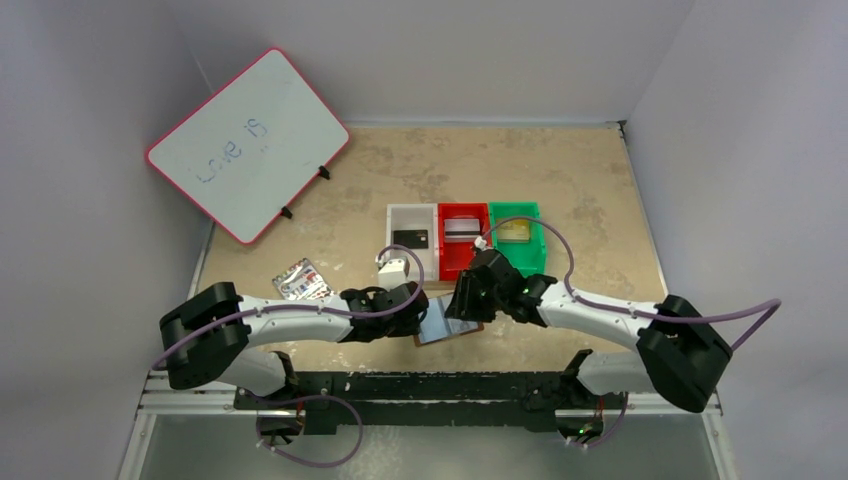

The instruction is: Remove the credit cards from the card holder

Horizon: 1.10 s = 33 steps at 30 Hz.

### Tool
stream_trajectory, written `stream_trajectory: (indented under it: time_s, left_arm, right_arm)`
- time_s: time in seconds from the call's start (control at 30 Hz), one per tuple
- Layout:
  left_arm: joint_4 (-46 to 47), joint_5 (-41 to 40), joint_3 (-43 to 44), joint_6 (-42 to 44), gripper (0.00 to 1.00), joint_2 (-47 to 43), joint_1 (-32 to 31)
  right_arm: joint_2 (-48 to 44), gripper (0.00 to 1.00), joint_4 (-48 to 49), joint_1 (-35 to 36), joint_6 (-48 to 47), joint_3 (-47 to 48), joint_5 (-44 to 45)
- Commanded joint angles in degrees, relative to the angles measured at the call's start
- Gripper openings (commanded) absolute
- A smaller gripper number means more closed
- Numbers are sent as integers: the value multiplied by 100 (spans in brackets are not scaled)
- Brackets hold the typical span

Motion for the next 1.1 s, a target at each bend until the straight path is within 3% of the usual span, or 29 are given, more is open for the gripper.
stream_trajectory:
  time_s: [0.0, 0.33, 0.57, 0.7, 0.9, 1.07]
  left_arm:
    - [159, 1, 206, 53, 37, 9, -33]
    - [155, -13, 192, 49, 37, -11, -33]
    - [195, 7, 192, 48, 37, 21, -35]
    - [195, 38, 213, 69, 37, 54, -35]
    - [162, 3, 193, 58, 37, 30, -31]
    - [181, 27, 234, 77, 37, 84, -34]
  right_arm:
    - [-239, 46, 348, 18, 25, -12, -223]
    - [-416, 51, -1320, 17, 215, 276, 776]
    - [-26, 51, -841, 13, 158, 129, 775]
    - [309, 46, -431, 16, 96, 74, 524]
    - [184, 32, -866, 19, 23, 354, 842]
    - [152, 33, -1395, 30, -137, 710, 1043]
